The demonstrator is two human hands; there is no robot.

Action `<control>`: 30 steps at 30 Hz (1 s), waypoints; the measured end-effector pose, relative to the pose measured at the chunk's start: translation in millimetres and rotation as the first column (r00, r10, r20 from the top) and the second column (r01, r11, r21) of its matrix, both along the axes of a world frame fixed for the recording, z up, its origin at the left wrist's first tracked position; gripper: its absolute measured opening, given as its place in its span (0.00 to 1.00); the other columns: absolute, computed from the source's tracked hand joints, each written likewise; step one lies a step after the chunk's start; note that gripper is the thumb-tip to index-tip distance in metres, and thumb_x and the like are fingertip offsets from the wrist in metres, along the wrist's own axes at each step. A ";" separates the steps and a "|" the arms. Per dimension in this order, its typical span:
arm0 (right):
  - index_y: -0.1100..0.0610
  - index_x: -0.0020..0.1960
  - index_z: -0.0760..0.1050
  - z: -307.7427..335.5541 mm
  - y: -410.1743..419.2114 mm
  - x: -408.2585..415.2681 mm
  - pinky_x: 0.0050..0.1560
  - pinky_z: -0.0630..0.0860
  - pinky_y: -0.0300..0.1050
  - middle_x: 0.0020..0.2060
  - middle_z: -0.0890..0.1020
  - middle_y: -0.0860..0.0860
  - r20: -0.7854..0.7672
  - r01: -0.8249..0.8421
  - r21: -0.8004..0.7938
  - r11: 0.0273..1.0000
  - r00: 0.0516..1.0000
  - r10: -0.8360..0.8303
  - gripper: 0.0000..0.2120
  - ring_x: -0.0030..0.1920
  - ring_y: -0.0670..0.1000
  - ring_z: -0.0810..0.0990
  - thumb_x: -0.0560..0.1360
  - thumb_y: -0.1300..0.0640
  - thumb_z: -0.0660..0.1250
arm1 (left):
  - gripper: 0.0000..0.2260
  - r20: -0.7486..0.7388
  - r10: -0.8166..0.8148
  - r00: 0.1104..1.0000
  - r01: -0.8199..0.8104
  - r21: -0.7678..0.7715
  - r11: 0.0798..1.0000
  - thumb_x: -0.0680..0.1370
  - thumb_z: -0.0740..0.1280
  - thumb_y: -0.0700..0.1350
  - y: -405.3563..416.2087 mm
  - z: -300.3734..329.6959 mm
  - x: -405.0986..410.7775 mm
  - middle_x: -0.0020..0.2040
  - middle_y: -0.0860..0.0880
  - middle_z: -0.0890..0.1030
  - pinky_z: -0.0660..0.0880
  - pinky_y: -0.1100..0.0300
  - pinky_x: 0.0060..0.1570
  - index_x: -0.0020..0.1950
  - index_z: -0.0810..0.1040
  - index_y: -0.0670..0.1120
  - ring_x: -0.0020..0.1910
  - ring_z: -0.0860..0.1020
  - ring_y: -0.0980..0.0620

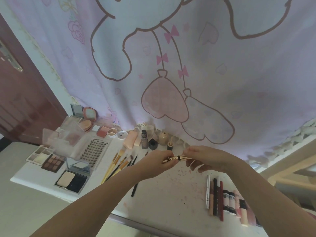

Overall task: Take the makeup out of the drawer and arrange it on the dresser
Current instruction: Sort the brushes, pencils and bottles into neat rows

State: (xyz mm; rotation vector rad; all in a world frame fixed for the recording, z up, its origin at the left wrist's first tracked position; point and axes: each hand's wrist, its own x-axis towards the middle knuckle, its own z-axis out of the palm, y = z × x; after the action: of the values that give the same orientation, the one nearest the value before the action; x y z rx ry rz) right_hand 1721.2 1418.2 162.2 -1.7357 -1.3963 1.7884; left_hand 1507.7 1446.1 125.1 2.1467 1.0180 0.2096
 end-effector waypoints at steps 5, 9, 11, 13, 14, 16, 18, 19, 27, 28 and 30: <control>0.57 0.48 0.75 -2.0 0.8 -3.0 0.32 0.71 0.35 0.32 0.77 0.47 0.026 -0.030 0.025 0.999 0.999 0.030 0.13 0.30 0.43 0.73 0.79 0.48 0.60 | 0.12 -0.018 -0.006 1.000 0.006 0.036 0.999 0.79 0.59 0.57 1.7 -0.9 0.3 0.29 0.55 0.70 0.64 0.61 0.30 0.42 0.72 0.52 0.26 0.65 0.59; 0.56 0.48 0.77 -0.7 0.3 -4.3 0.31 0.73 0.35 0.34 0.80 0.48 -0.001 0.013 -0.019 1.000 1.000 -0.013 0.16 0.32 0.45 0.76 0.77 0.43 0.61 | 0.13 -0.029 -0.018 0.999 0.020 0.051 0.999 0.79 0.58 0.57 2.8 -1.8 -1.1 0.30 0.54 0.71 0.65 0.61 0.31 0.44 0.73 0.50 0.26 0.66 0.58; 0.57 0.46 0.77 -2.1 0.9 -6.7 0.26 0.68 0.34 0.28 0.77 0.48 0.032 0.033 -0.037 0.999 0.999 -0.032 0.21 0.26 0.44 0.71 0.79 0.41 0.56 | 0.12 -0.026 -0.022 0.999 0.023 0.054 0.998 0.79 0.58 0.58 2.6 -1.4 -0.3 0.30 0.55 0.71 0.64 0.62 0.30 0.43 0.72 0.52 0.26 0.66 0.59; 0.58 0.47 0.76 -3.1 1.5 -5.0 0.26 0.67 0.34 0.28 0.76 0.47 0.005 0.016 -0.017 1.000 1.000 -0.016 0.17 0.26 0.43 0.69 0.80 0.46 0.58 | 0.12 -0.035 -0.021 0.999 0.023 0.057 0.998 0.79 0.58 0.58 2.4 -1.0 0.4 0.30 0.55 0.70 0.64 0.62 0.30 0.43 0.72 0.52 0.26 0.66 0.58; 0.58 0.49 0.76 -2.8 1.3 -3.8 0.27 0.68 0.34 0.30 0.77 0.47 -0.018 0.000 -0.003 1.000 1.000 0.000 0.13 0.27 0.43 0.71 0.79 0.48 0.61 | 0.12 -0.038 -0.018 0.999 0.020 0.060 0.998 0.79 0.58 0.57 2.2 -0.9 0.1 0.30 0.55 0.70 0.65 0.62 0.30 0.44 0.72 0.51 0.26 0.66 0.58; 0.56 0.50 0.77 -2.6 0.7 -2.6 0.29 0.70 0.34 0.33 0.78 0.47 -0.041 -0.001 0.005 1.000 0.999 0.001 0.11 0.29 0.42 0.73 0.78 0.48 0.63 | 0.12 -0.035 -0.011 0.999 0.013 0.059 0.998 0.79 0.58 0.57 2.5 -0.5 -1.6 0.30 0.55 0.70 0.65 0.61 0.31 0.44 0.73 0.50 0.26 0.66 0.58; 0.57 0.47 0.77 -4.0 0.6 -4.4 0.26 0.68 0.34 0.31 0.78 0.48 -0.037 0.042 -0.013 0.999 0.998 -0.042 0.17 0.26 0.43 0.70 0.78 0.43 0.60 | 0.12 -0.035 -0.014 0.999 0.016 0.055 0.998 0.79 0.58 0.57 2.3 0.4 -2.3 0.30 0.55 0.71 0.65 0.61 0.30 0.45 0.73 0.50 0.26 0.66 0.59; 0.57 0.46 0.77 -4.8 0.4 -5.3 0.25 0.66 0.34 0.28 0.76 0.48 -0.027 0.049 -0.015 0.999 0.998 -0.050 0.19 0.25 0.44 0.68 0.78 0.42 0.58 | 0.11 -0.034 -0.015 0.999 0.017 0.053 0.998 0.79 0.58 0.57 1.9 0.7 -2.0 0.30 0.55 0.71 0.65 0.62 0.30 0.45 0.72 0.51 0.26 0.66 0.59; 0.57 0.46 0.77 -2.6 1.1 -10.1 0.25 0.67 0.33 0.27 0.76 0.47 -0.005 0.054 0.014 0.998 0.999 -0.054 0.19 0.24 0.43 0.69 0.79 0.42 0.57 | 0.12 -0.024 0.010 1.000 -0.008 0.067 0.998 0.79 0.59 0.56 1.7 1.2 -1.7 0.29 0.55 0.70 0.64 0.62 0.30 0.45 0.73 0.49 0.25 0.66 0.59; 0.57 0.45 0.76 -2.9 1.6 -10.6 0.24 0.65 0.34 0.26 0.75 0.47 0.011 0.050 0.020 0.999 0.999 -0.051 0.20 0.23 0.43 0.67 0.79 0.42 0.56 | 0.12 -0.024 0.005 1.000 -0.003 0.070 0.998 0.79 0.59 0.57 1.5 1.5 -1.4 0.29 0.55 0.70 0.65 0.62 0.30 0.44 0.73 0.50 0.25 0.66 0.59; 0.57 0.46 0.75 -2.1 2.6 -8.7 0.25 0.66 0.34 0.28 0.75 0.47 0.000 0.019 0.033 0.999 1.000 -0.019 0.16 0.25 0.43 0.68 0.80 0.46 0.58 | 0.11 -0.027 -0.001 1.000 0.003 0.077 0.997 0.79 0.59 0.56 1.5 1.5 -0.8 0.29 0.55 0.70 0.64 0.63 0.30 0.44 0.72 0.51 0.25 0.66 0.59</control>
State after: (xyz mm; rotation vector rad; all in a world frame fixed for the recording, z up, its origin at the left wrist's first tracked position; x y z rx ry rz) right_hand 1712.4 1420.8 160.0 -1.7269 -1.3971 1.7454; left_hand 1506.9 1447.6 126.6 2.2250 1.0381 0.2225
